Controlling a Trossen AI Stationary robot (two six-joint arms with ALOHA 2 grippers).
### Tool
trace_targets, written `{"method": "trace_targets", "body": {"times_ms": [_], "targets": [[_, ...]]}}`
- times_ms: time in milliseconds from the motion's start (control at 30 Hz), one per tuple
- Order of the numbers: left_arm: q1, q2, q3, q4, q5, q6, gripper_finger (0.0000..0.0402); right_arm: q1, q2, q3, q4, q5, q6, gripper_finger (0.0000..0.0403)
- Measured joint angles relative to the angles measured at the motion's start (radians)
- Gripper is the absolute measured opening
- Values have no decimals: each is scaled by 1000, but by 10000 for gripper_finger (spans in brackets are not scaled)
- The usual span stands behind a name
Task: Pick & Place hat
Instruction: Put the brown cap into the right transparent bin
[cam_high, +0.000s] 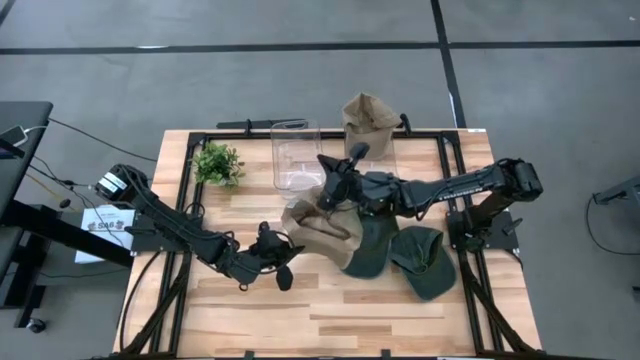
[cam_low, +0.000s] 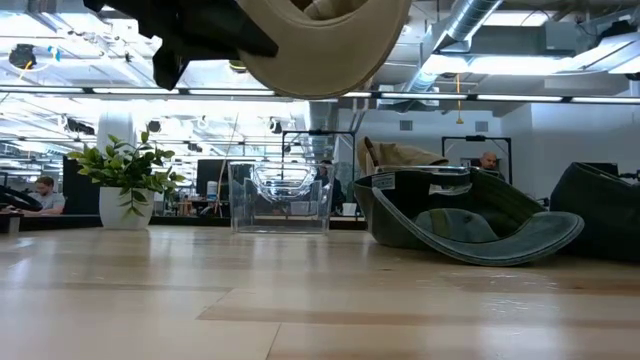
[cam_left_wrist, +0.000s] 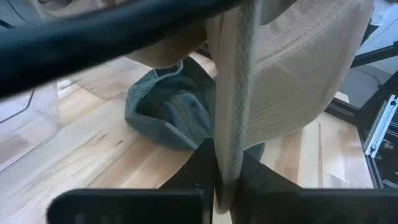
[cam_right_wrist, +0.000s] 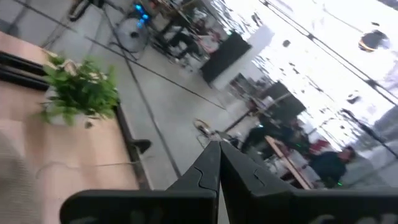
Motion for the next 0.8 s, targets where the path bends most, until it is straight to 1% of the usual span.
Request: {"method": "trace_targets", "body": {"times_ms": [100,233,433,500,633,800], "targets": [[2,0,0,-1,-13,2,17,17,0,0,14,-9,15,0],[3,0,0,-3,-30,13,17,70,7,0,6,-33,40,0],[3,0,0,-3,-37,14,17,148,9,0,-32,-26,40,0],[4,0,0,-1,-37,14,17,163,9,0,-30,3,4,0],[1,0,0,6,-36,13,17,163,9,0,-7,110,-98,0],[0,0,0,11,-35,12,17,114,9,0,47,154,-151,0]]}}
